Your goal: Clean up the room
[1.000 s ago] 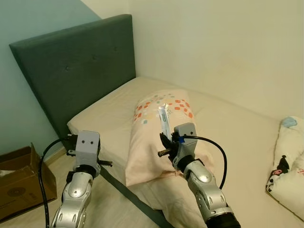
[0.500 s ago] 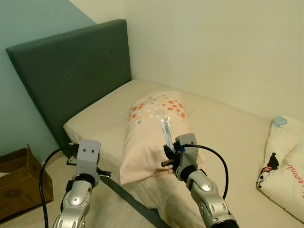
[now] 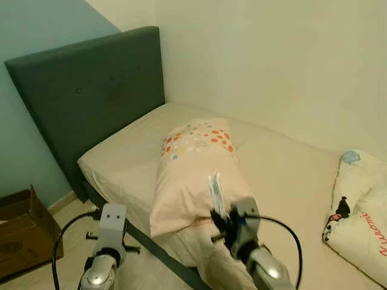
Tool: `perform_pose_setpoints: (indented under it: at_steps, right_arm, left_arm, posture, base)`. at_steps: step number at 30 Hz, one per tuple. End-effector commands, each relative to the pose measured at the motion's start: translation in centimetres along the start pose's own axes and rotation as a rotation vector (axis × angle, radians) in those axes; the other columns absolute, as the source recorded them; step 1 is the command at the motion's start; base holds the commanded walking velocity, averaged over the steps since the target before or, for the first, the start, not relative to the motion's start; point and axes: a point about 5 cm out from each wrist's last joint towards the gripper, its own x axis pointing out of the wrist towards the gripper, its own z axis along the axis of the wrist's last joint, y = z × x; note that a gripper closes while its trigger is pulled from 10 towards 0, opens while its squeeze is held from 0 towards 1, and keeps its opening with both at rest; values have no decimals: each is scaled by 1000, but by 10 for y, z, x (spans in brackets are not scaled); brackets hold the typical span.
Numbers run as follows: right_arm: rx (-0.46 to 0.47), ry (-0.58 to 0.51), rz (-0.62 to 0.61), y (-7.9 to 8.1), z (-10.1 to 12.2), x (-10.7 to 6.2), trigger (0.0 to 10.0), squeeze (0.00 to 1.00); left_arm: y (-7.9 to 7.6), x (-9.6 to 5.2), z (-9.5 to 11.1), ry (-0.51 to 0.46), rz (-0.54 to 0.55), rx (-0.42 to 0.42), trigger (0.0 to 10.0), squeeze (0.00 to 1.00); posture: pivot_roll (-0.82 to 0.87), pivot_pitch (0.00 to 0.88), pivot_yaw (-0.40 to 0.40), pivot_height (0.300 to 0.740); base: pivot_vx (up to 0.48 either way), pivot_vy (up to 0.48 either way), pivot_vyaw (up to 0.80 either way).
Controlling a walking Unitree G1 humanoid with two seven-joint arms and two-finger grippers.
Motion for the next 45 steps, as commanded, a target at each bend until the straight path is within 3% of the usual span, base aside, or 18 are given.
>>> perform_pose_setpoints:
  at_steps: [1, 3, 6, 7, 9, 11, 14, 16, 17, 18, 19, 22, 24, 25, 26, 30, 35, 45]
  right_arm:
    - [58, 86, 54, 6, -20, -10, 10000, 0]
    - [61, 119, 44, 5, -28, -15, 10000, 0]
    - [70, 278, -174, -14, -62, -25, 10000, 0]
    - [70, 278, -174, -14, -62, -25, 10000, 0]
    - [52, 359, -328, -27, -75, -30, 10000, 0]
    - [33, 391, -379, -31, -79, -30, 10000, 0]
    - [-78, 401, -403, -33, -72, -16, 10000, 0]
    - [-98, 403, -409, -33, -71, -12, 10000, 0]
    - [-60, 423, -439, -33, -73, -6, 10000, 0]
    - [-60, 423, -439, -33, -73, -6, 10000, 0]
    - [-11, 442, -461, -33, -76, -5, 10000, 0]
    - [9, 452, -479, -35, -77, -5, 10000, 0]
    - [35, 445, -499, -38, -77, -6, 10000, 0]
    - [89, 420, -518, -41, -74, -4, 10000, 0]
    - [102, 413, -522, -41, -73, -3, 10000, 0]
    - [35, 395, -467, -37, -66, 8, 10000, 0]
    - [14, 366, -420, -30, -59, 19, 10000, 0]
    - [18, 324, -381, -23, -56, 26, 10000, 0]
  left_arm:
    - [2, -3, -10, 30, -4, -12, 10000, 0]
    - [2, -4, -12, 35, -9, -13, 10000, 0]
    - [1, -6, -28, 99, -35, 11, 10000, 0]
    - [1, -6, -28, 99, -35, 11, 10000, 0]
    - [1, -8, -35, 121, -36, 17, 10000, 0]
    - [1, -8, -38, 130, -31, 11, 10000, 0]
    - [4, -6, -49, 194, 18, -39, 10000, 0]
    - [5, -6, -54, 220, 27, -55, 10000, 0]
    - [5, -10, -68, 315, 40, -51, 10000, 0]
    - [5, -10, -68, 315, 40, -51, 10000, 0]
    - [5, -14, -77, 376, 39, -17, 10000, 0]
    - [8, -16, -81, 377, 58, 8, 10000, 0]
    - [11, -17, -81, 373, 90, -18, 10000, 0]
    - [16, -17, -80, 363, 153, -85, 10000, 0]
    - [18, -17, -80, 361, 167, -102, 10000, 0]
    - [12, -15, -75, 319, 102, -29, 10000, 0]
    - [7, -12, -70, 259, 91, -19, 10000, 0]
    - [2, -8, -63, 214, 77, -16, 10000, 0]
  posture:
    - [-27, 9, -36, 740]
    - [-27, 8, -35, 740]
    - [-33, 9, -32, 740]
    - [-33, 9, -32, 740]
    - [-42, 12, -19, 740]
    - [-43, 14, -17, 740]
    - [-51, 19, -16, 740]
    - [-51, 19, -16, 740]
    - [-48, 22, -15, 740]
    - [-48, 22, -15, 740]
    - [-47, 23, -14, 740]
    - [-47, 27, -17, 740]
    - [-47, 27, -17, 740]
    - [-46, 35, -21, 740]
    - [-46, 35, -21, 740]
    - [-37, 49, -26, 740]
    - [-30, 50, -25, 740]
    - [-26, 53, -20, 740]
  base:
    - [0, 0, 0]
    - [0, 0, 0]
    - [0, 0, 0]
    - [0, 0, 0]
    - [0, 0, 0]
    - [0, 0, 0]
    - [0, 0, 0]
    - [0, 0, 0]
    - [0, 0, 0]
    - [0, 0, 0]
    - [0, 0, 0]
    - [0, 0, 0]
    - [0, 0, 0]
    - [0, 0, 0]
    - [0, 0, 0]
    - [0, 0, 0]
    - [0, 0, 0]
    - [0, 0, 0]
